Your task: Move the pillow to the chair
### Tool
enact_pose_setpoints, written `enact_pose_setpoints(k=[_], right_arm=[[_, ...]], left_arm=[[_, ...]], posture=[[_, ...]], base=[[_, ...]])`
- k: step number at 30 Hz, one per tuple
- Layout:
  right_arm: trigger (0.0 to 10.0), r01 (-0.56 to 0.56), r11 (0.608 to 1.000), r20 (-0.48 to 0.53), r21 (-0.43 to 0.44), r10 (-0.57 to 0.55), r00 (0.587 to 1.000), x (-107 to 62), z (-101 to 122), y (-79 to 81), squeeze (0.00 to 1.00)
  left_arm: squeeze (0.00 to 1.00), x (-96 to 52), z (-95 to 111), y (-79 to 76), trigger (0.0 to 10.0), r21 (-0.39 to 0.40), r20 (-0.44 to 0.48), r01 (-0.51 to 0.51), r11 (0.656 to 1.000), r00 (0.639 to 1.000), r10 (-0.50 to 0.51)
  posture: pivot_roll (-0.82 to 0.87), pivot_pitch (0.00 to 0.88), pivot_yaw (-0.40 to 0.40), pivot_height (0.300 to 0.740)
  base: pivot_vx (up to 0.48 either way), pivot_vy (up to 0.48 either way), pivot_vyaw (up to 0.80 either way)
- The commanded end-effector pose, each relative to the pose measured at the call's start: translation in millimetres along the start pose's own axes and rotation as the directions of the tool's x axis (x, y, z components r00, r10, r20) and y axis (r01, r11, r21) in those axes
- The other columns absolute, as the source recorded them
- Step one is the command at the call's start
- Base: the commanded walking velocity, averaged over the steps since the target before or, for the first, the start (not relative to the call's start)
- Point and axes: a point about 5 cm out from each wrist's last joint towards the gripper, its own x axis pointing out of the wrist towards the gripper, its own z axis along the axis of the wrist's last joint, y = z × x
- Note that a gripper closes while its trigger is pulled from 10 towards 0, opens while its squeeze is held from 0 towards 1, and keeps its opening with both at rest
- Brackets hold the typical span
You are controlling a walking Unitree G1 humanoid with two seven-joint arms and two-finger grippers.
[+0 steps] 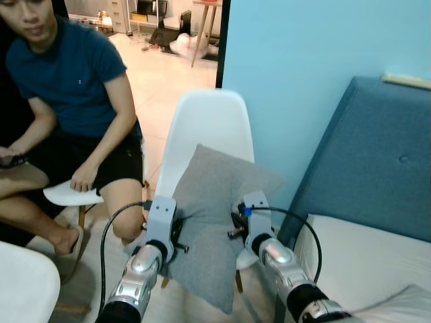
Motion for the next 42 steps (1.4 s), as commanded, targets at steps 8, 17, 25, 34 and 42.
enact_pose_setpoints(k=[8,17,25,34,42], right_arm=[[10.0,0.11,0.993,-0.051,0.034,-0.109,0.993,-12.7,-16.9,-24.6,0.0],[10.0,0.111,0.992,-0.057,0.06,-0.107,0.993,-13.5,-20.0,-21.8,0.0],[10.0,0.127,0.99,-0.062,0.065,-0.123,0.991,-14.8,-21.9,-23.7,0.0],[10.0,0.14,0.988,-0.054,0.064,-0.137,0.989,-16.8,-22.5,-25.7,0.0],[10.0,0.14,0.988,-0.051,0.067,-0.137,0.989,-16.3,-22.1,-23.9,0.0]], left_arm=[[0.0,-4.0,15.5,42.7,10.0,-0.02,0.076,-0.164,0.986,0.983,0.165],[0.0,-4.0,16.4,44.5,10.0,-0.011,0.075,-0.156,0.988,0.985,0.156],[0.0,-3.0,17.0,42.3,10.0,-0.01,0.073,-0.146,0.989,0.987,0.146],[0.0,-1.9,16.2,37.6,10.0,-0.005,0.068,-0.12,0.993,0.99,0.12],[0.0,0.6,16.8,36.6,10.0,-0.001,0.064,-0.11,0.994,0.992,0.11]], posture=[[0.01,0.045,-0.029,0.74],[0.01,0.047,-0.02,0.74],[0.01,0.05,-0.016,0.74],[0.0,0.047,-0.006,0.74],[0.0,0.039,-0.012,0.74]], base=[[0.295,0.0,0.0],[0.293,0.0,-0.18],[0.287,0.0,-0.47],[0.284,0.0,0.0],[0.209,0.0,0.0]])
